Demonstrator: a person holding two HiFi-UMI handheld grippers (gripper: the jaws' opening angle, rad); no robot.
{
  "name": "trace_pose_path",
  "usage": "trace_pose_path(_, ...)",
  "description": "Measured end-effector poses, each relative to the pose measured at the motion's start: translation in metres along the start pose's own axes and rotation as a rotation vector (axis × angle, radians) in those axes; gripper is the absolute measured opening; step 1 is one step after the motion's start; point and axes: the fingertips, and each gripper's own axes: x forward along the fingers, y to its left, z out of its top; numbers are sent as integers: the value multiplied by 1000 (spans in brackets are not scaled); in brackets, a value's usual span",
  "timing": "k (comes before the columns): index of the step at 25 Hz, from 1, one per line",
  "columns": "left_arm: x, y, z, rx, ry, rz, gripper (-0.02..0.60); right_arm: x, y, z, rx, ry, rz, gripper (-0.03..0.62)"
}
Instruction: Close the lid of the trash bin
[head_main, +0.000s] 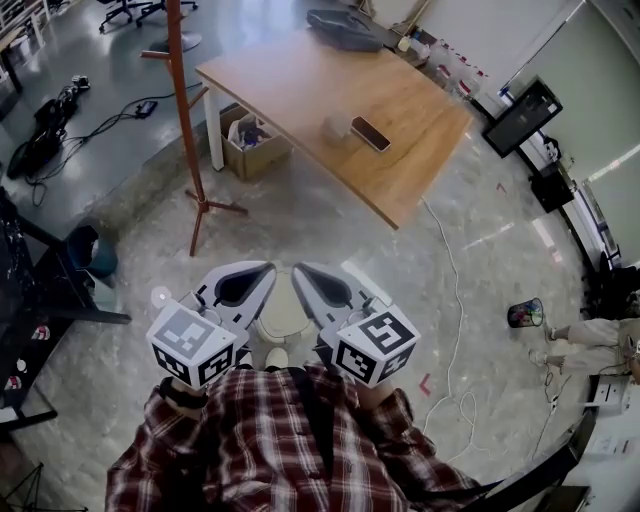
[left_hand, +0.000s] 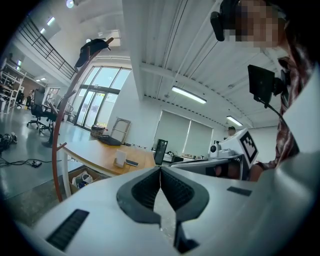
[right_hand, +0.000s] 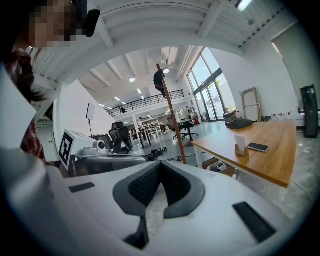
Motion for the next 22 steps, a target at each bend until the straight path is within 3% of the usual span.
trace_pose_path(22, 20, 0, 12, 4, 2, -8, 11, 3, -18, 6, -15, 24, 27, 12)
